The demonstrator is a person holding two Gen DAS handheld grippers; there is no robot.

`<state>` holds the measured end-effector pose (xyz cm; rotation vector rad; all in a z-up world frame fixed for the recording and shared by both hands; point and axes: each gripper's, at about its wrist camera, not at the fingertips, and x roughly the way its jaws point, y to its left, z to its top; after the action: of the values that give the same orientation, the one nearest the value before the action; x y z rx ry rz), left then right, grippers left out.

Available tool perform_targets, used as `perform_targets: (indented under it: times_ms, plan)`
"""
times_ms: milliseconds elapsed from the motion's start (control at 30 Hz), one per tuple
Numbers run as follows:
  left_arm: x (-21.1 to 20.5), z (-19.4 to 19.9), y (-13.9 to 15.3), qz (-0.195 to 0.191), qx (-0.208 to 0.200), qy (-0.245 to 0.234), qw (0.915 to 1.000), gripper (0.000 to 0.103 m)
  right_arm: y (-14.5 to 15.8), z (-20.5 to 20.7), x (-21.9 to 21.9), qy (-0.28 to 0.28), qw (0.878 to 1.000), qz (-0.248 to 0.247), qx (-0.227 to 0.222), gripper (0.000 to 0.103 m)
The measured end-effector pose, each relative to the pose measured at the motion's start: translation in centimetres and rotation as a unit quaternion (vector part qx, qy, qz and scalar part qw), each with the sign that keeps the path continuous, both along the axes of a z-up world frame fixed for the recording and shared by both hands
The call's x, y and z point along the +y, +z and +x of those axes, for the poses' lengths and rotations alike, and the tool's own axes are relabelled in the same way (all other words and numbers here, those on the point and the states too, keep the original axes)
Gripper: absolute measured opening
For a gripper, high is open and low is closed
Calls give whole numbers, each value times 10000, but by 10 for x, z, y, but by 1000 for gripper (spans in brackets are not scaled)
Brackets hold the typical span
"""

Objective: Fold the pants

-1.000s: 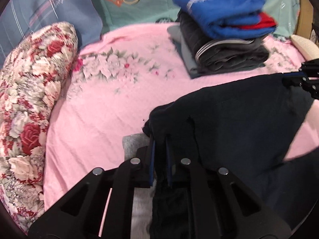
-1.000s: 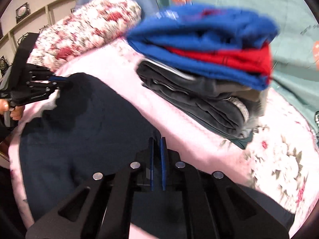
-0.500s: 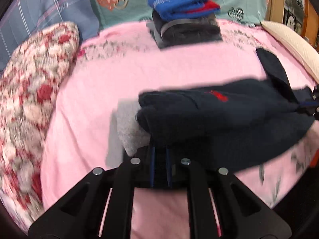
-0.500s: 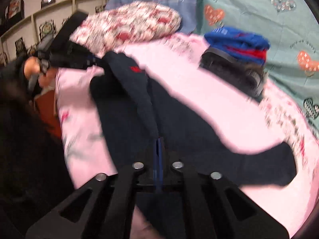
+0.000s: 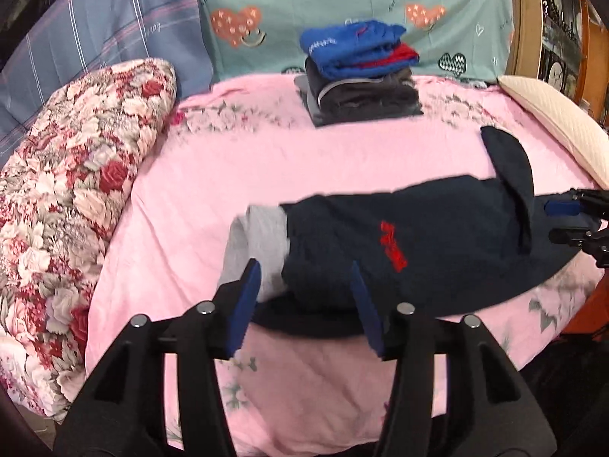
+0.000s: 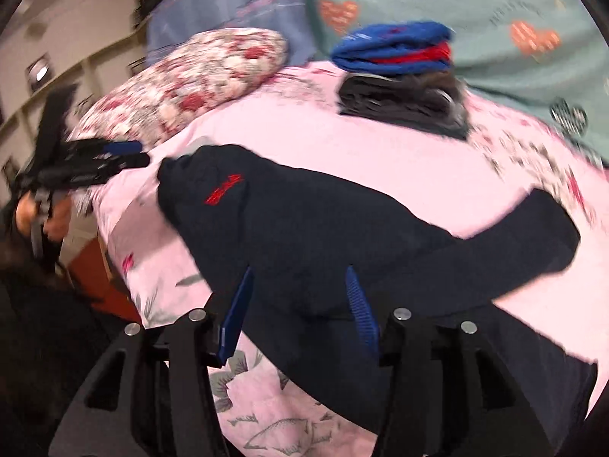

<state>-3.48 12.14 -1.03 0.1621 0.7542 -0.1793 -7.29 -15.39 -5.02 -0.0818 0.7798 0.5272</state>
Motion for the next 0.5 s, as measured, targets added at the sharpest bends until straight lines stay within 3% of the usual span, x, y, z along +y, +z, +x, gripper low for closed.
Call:
perform_targets:
  times_ms: [133, 267, 400, 433, 500]
  plan:
    - [-8, 25, -24, 249, 297, 174, 9991, 57, -11, 7, 3, -429, 9988, -191, 157, 52]
    - [0, 45, -63, 292, 815, 372, 9956, 46, -27, 10, 13, -588, 9970, -406, 285, 52]
    - [-4, 35, -69, 442, 597, 284, 9968, 38, -43, 18, 15, -746, 9940, -539, 585, 51]
    - [-2, 34, -67, 397, 579, 278, 9971, 35, -46, 20, 13, -772, 9935, -487, 688, 48]
    - [1, 34, -64, 296, 598, 280, 9974, 33, -48, 21, 11, -784, 9934, -408, 737, 28]
